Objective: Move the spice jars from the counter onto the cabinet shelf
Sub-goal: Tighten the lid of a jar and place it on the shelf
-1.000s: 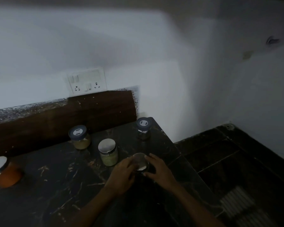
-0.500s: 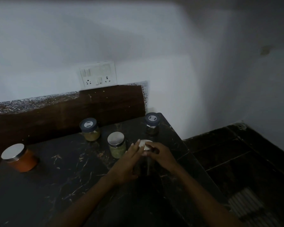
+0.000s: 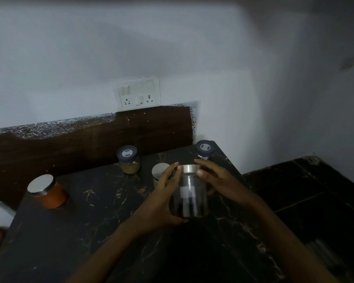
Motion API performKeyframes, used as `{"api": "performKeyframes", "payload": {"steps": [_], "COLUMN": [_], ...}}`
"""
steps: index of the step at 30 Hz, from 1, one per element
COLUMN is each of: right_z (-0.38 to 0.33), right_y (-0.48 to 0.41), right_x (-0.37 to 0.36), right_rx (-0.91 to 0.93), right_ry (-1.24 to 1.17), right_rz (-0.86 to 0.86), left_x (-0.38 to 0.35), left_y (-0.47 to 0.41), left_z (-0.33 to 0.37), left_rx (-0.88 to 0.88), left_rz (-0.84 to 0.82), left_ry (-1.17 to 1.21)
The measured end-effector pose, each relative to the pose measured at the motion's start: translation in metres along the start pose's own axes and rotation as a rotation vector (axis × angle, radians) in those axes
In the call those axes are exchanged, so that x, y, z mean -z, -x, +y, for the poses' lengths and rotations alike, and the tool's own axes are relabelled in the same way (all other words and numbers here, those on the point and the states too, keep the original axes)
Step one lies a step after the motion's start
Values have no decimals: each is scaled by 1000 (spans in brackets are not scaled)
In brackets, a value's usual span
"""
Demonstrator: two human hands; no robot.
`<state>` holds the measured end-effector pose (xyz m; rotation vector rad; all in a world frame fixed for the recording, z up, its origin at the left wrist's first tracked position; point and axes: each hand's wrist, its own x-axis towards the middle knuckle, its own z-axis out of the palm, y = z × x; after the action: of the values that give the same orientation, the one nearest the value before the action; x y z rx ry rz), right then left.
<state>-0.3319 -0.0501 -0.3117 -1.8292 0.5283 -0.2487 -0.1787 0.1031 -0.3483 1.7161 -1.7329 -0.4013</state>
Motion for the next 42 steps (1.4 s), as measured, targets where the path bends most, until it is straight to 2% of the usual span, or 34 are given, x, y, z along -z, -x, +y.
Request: {"api": "performKeyframes", "payload": {"steps": [3, 6, 10, 20, 26, 32, 39, 42], "right_z": [-3, -2, 2, -18, -18, -24, -30, -33], "right_y": [12, 21, 16, 14, 19, 24, 22, 23], "right_x": [3, -4, -18, -37, -31, -26, -34, -30], "right_rx": [-2, 22, 106, 113, 132, 82, 90, 120], "right_ry": [45, 259, 359, 472, 433, 358, 443, 420], "right_rz": [-136, -243, -205, -152, -163, -209, -244, -209], "left_x": [5, 8, 10, 22, 27, 35, 31, 34], "left_y": [4, 8, 11, 14, 20, 29, 27, 28], "left_z": [-5, -8, -11, -2, -1, 4, 16, 15], "left_rx": [41, 63, 49, 47, 76, 68, 62, 74], "left_rz": [23, 25, 5, -130, -24, -13, -34, 5], "left_ry": [20, 38, 35, -1, 43, 169, 1, 96]}}
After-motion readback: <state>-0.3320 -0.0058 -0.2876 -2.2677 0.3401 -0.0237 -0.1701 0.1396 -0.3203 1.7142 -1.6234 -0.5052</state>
